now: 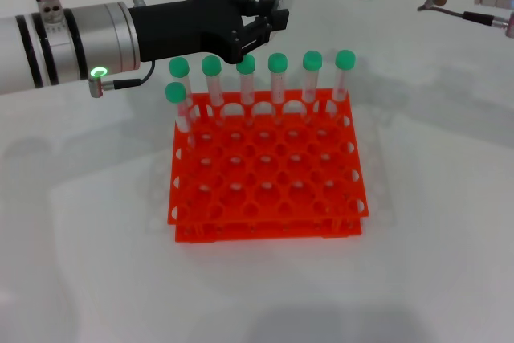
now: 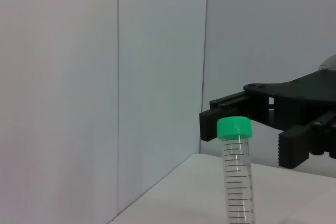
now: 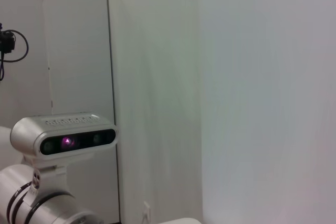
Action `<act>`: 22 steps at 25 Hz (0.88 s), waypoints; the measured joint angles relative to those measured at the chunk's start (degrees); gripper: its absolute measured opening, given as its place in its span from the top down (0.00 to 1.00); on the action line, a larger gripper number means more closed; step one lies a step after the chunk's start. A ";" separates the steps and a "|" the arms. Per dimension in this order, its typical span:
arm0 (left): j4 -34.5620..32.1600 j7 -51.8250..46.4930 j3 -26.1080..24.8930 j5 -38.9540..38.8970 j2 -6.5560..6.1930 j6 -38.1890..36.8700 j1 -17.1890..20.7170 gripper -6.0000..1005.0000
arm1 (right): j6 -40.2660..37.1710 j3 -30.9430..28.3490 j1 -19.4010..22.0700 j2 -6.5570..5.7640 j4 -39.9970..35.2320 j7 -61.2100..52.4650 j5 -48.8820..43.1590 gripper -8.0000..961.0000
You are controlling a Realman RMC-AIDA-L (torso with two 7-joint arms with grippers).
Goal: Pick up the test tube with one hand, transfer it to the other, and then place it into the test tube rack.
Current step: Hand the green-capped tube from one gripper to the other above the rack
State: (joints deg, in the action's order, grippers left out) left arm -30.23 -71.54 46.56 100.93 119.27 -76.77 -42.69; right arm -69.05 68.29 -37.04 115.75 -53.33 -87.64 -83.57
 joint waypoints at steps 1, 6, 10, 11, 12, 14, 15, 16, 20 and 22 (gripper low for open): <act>0.00 0.00 0.00 -0.02 0.00 -0.01 0.00 0.81 | 0.02 0.00 -0.04 0.00 0.02 0.01 0.05 0.28; 0.00 0.00 0.03 -0.04 0.00 0.00 -0.03 0.81 | 0.19 -0.02 -0.18 -0.07 0.55 0.20 1.01 0.34; 0.00 0.06 0.03 -0.04 0.00 -0.04 -0.03 0.81 | 0.74 -0.03 -0.24 -0.18 1.17 0.27 1.15 0.40; 0.00 0.06 0.03 -0.04 0.00 -0.04 -0.03 0.81 | 0.83 -0.03 -0.26 -0.18 1.36 0.28 1.16 0.42; 0.00 0.07 0.03 -0.04 0.00 -0.05 -0.03 0.81 | 0.86 -0.03 -0.28 -0.18 1.42 0.28 1.17 0.43; 0.00 0.08 0.02 -0.04 0.00 -0.05 -0.03 0.81 | 0.93 -0.03 -0.31 -0.18 1.56 0.28 1.20 0.46; 0.00 0.11 0.02 -0.04 0.00 -0.05 -0.03 0.81 | 0.98 -0.03 -0.32 -0.18 1.69 0.28 1.23 0.48; 0.00 0.13 0.02 -0.04 -0.01 -0.05 -0.03 0.81 | 1.05 -0.03 -0.32 -0.18 1.80 0.28 1.25 0.49; 0.00 0.16 0.02 -0.04 0.00 -0.05 -0.03 0.81 | 1.19 -0.01 -0.32 -0.18 1.99 0.28 1.37 0.55; 0.00 0.16 0.02 -0.04 0.00 -0.05 -0.03 0.81 | 1.21 -0.01 -0.32 -0.18 2.00 0.28 1.37 0.59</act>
State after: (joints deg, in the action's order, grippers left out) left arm -30.23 -71.37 46.58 100.89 119.27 -76.82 -42.72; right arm -67.85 68.29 -37.36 115.57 -51.33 -87.36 -82.20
